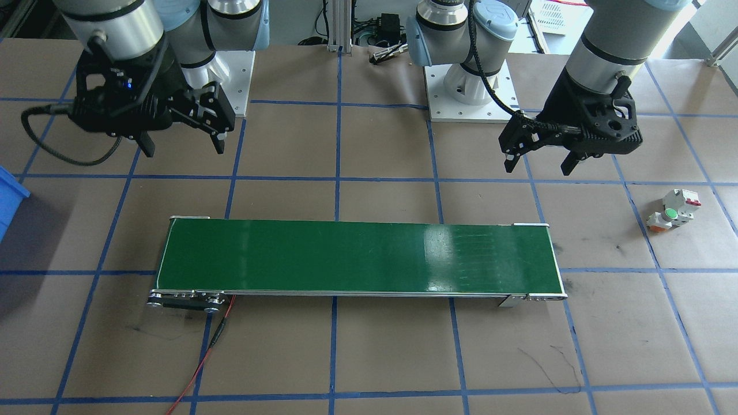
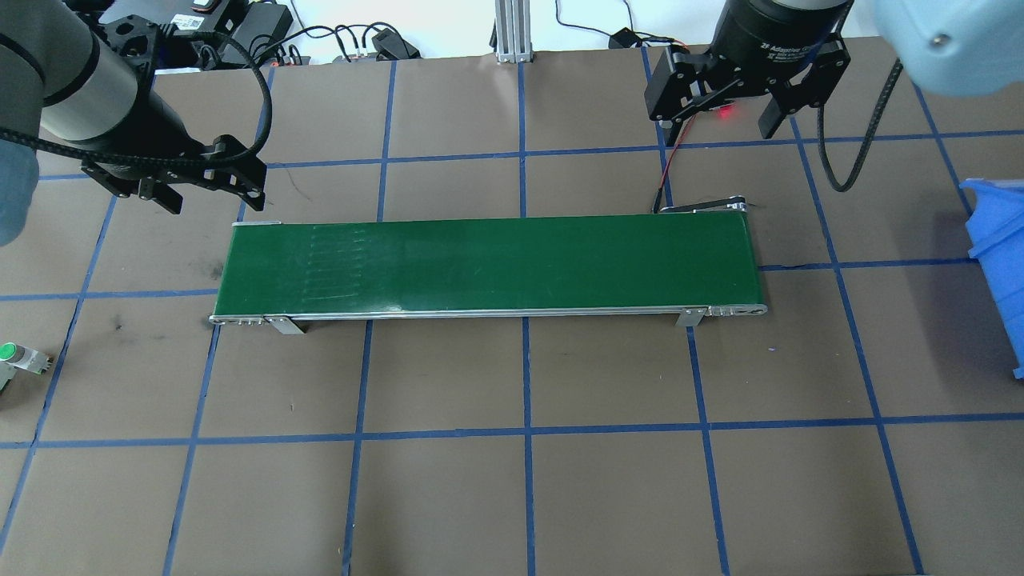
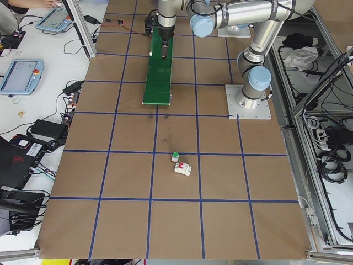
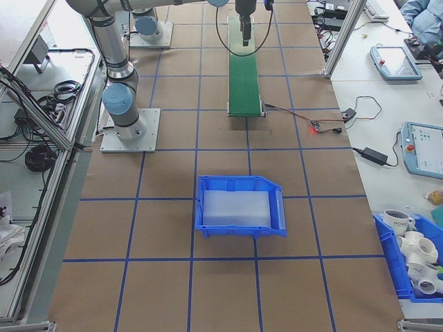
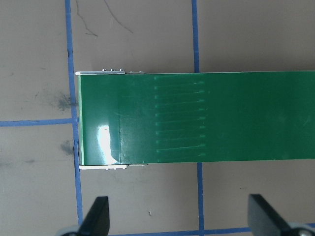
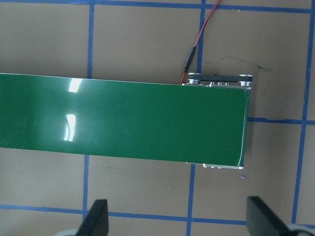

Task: Move button from left to right

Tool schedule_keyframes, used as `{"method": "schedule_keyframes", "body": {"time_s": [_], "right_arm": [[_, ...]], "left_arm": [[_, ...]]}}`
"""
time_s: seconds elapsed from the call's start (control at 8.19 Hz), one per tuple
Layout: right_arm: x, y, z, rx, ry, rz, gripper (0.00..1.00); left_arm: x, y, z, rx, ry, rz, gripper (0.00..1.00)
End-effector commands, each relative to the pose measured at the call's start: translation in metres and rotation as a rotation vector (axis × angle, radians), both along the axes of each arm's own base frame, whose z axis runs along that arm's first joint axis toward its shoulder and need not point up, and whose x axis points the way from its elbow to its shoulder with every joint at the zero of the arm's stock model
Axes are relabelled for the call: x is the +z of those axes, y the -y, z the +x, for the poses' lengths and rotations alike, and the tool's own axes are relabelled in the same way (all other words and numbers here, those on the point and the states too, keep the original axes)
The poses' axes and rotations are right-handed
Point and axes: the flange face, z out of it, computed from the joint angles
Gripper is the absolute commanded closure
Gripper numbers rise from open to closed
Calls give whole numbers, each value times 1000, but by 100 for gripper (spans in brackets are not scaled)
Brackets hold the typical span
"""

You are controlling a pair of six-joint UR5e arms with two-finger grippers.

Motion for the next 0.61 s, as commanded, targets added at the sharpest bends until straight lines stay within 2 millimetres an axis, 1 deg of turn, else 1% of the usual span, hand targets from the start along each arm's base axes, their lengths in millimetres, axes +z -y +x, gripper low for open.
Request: {"method": "schedule_keyframes", "body": {"time_s": [0.0,0.12,0.24,0.37,0.49], "right_arm": [[16,-25,13,21,-26,-40,0],[4,-24,8,18,-60,-22,0],[-2,-25,8,16,-63,-10,0],[-3,-25,8,16,-61,-10,0],[-2,-22,8,17,-62,-34,0]], "left_arm": [[2,-1,2,-5,2,-6,0],[3,0,13,-9,10,-9,0],[-3,6,39,-30,13,-2,0],[-9,9,95,-24,18,10,0],[-13,2,164,32,22,18,0]]}}
